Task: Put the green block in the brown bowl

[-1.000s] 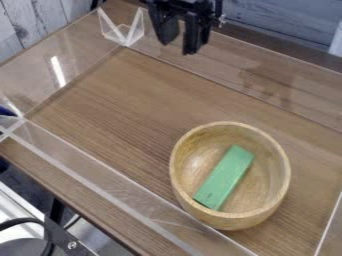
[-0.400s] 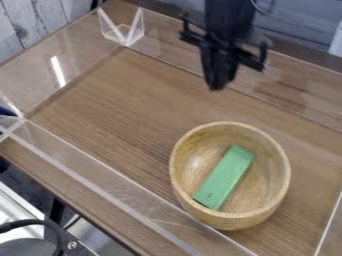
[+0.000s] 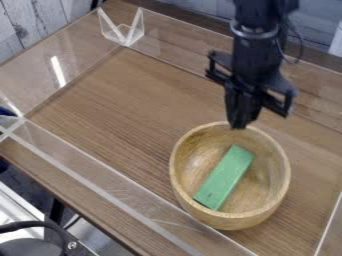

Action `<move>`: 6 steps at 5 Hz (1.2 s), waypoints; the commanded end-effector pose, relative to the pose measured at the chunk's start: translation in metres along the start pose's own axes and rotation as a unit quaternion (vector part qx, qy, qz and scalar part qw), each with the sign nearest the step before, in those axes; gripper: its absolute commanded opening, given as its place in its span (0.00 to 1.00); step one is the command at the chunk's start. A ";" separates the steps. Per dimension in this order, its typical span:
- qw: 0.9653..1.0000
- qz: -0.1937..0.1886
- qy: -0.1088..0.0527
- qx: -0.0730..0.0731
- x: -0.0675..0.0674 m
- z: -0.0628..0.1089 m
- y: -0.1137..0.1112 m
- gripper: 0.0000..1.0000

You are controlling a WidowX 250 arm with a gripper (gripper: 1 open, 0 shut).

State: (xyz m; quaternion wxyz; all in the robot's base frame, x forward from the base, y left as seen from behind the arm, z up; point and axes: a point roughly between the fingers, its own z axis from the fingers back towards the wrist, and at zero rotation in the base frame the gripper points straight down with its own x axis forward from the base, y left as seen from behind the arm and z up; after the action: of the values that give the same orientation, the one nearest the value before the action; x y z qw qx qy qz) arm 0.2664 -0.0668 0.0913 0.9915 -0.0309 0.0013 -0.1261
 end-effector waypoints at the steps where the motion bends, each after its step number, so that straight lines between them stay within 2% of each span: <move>1: 1.000 -0.014 -0.013 -0.001 0.008 -0.003 -0.011 0.00; 2: 1.000 -0.022 -0.006 -0.001 0.012 -0.014 -0.016 0.00; 4: 1.000 -0.022 -0.001 -0.002 0.015 -0.022 -0.015 0.00; 5: 1.000 -0.019 0.001 -0.002 0.015 -0.019 -0.015 1.00; 6: 1.000 -0.017 0.002 -0.003 0.015 -0.016 -0.014 1.00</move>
State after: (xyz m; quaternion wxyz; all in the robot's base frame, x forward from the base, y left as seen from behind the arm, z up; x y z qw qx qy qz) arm 0.2660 -0.0831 0.0620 0.9887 -0.0290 0.0346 -0.1429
